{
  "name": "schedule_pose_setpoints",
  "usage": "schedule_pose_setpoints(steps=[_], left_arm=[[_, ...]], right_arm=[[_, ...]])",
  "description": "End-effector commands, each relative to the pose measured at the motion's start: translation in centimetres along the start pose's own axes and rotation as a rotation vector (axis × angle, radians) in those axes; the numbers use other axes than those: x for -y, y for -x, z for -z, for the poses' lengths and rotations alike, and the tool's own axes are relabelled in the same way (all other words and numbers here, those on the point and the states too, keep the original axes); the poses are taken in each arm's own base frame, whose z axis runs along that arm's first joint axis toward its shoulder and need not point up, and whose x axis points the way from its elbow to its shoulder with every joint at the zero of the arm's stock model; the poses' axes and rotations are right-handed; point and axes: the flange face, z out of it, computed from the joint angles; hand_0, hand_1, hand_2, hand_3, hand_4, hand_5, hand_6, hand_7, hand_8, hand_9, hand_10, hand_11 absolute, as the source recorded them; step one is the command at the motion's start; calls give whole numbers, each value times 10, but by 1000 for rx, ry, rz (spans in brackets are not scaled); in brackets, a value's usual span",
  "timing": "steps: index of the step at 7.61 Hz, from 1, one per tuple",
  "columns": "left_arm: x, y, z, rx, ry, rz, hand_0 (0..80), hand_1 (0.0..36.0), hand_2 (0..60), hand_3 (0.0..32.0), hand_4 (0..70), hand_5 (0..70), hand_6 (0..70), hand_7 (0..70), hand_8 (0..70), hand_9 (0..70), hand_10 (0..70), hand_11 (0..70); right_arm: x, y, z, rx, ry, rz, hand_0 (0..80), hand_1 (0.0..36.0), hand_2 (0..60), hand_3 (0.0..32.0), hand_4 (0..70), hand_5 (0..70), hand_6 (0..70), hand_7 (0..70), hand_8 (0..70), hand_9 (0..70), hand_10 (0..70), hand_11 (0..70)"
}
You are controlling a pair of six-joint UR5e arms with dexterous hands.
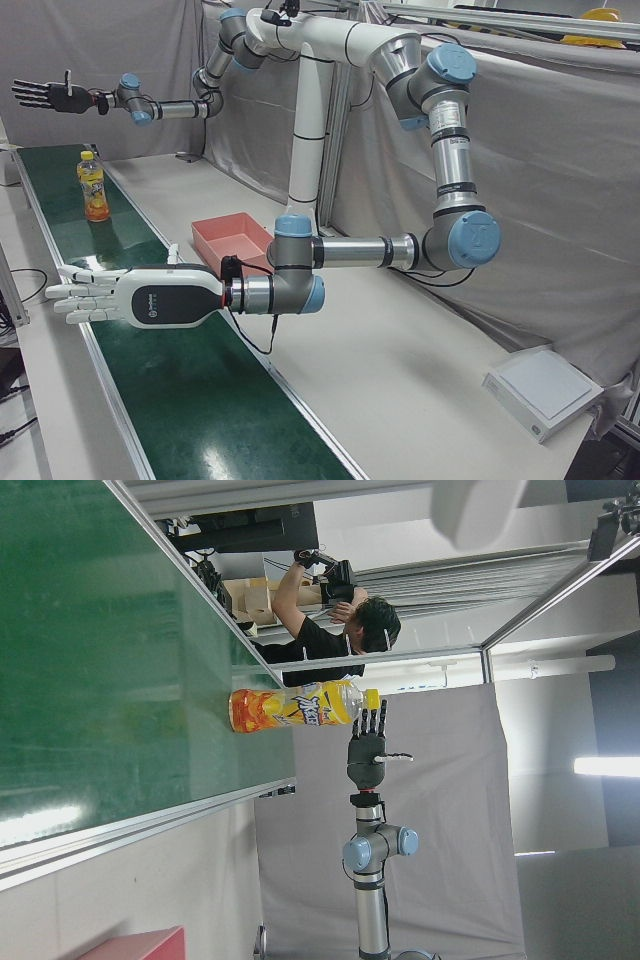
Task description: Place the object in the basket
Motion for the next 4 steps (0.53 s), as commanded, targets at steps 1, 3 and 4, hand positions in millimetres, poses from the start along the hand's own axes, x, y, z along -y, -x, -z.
schedule_pose_setpoints(steps=[1, 3, 4], left_arm=[[0, 0, 1, 0, -1, -2, 768, 140, 0, 0, 11, 194, 0, 0, 0, 0, 4, 32], [0, 0, 1, 0, -1, -2, 753, 139, 0, 0, 10, 194, 0, 0, 0, 0, 3, 31], [0, 1, 0, 2, -2, -2, 755, 138, 0, 0, 11, 198, 0, 0, 0, 0, 12, 43]], right_arm=[[0, 0, 0, 0, -1, 0, 0, 0, 0, 0, 0, 0, 0, 0, 0, 0, 0, 0], [0, 0, 0, 0, -1, 0, 0, 0, 0, 0, 0, 0, 0, 0, 0, 0, 0, 0], [0, 0, 0, 0, -1, 0, 0, 0, 0, 0, 0, 0, 0, 0, 0, 0, 0, 0]])
